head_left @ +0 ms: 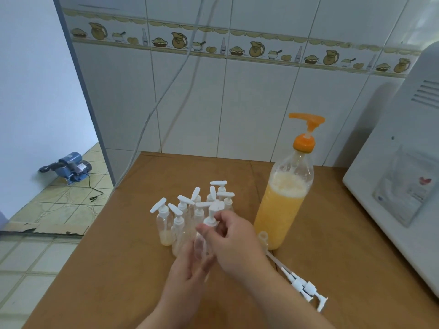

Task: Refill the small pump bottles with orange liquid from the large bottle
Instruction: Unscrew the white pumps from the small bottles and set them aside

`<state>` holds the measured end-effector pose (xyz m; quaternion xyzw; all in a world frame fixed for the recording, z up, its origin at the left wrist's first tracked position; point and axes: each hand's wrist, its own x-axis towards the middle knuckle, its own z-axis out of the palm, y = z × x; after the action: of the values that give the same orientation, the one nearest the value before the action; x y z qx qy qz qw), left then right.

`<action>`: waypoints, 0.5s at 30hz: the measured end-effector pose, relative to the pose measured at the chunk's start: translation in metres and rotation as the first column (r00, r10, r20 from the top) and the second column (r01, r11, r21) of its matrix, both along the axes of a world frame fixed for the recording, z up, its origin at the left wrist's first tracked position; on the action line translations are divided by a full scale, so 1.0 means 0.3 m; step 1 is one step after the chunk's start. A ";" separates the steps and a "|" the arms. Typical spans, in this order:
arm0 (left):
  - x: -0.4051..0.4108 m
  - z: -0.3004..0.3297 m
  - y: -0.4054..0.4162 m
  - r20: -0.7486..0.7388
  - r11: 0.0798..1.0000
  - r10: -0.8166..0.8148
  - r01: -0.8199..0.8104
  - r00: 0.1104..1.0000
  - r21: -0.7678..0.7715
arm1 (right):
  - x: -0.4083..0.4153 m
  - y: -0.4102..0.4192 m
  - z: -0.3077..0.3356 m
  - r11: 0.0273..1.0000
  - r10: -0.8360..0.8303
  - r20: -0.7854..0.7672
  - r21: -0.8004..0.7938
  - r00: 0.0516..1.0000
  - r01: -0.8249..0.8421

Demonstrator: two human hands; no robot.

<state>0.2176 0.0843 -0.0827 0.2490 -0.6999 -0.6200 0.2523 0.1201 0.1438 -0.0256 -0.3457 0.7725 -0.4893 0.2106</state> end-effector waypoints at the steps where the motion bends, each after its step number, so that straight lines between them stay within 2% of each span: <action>1: 0.005 -0.007 -0.009 -0.011 0.999 -0.046 0.046 0.999 0.007 | -0.013 0.013 0.022 0.999 0.032 0.043 -0.003 0.999 -0.032; 2: 0.014 -0.008 -0.017 -0.055 0.995 -0.100 0.100 0.994 -0.004 | -0.026 0.024 0.047 0.999 0.049 0.060 -0.005 0.997 -0.049; 5: 0.006 -0.020 -0.038 -0.125 0.997 -0.072 0.070 0.990 -0.021 | -0.059 0.058 0.101 0.998 -0.034 0.036 -0.045 0.999 0.036; 8: -0.011 0.010 -0.030 -0.153 0.983 -0.184 0.179 0.971 -0.046 | -0.044 0.070 0.113 0.996 0.021 0.200 -0.093 0.980 -0.003; 10: -0.018 0.025 -0.018 -0.177 0.968 -0.249 0.236 0.952 -0.087 | -0.025 0.071 0.097 0.996 0.021 0.203 -0.093 0.979 -0.002; 13: -0.023 0.026 -0.016 -0.162 0.980 -0.163 0.140 0.973 -0.143 | -0.042 0.091 0.106 0.976 -0.104 0.207 -0.168 0.973 0.140; 15: -0.023 0.014 -0.028 -0.158 0.988 -0.098 0.077 0.983 -0.132 | -0.055 0.110 0.124 0.964 -0.131 0.211 -0.200 0.969 0.174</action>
<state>0.2106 0.0760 -0.0786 0.1497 -0.7245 -0.6038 0.2967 0.1037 0.1769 0.0116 -0.2562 0.7144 -0.6170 0.2081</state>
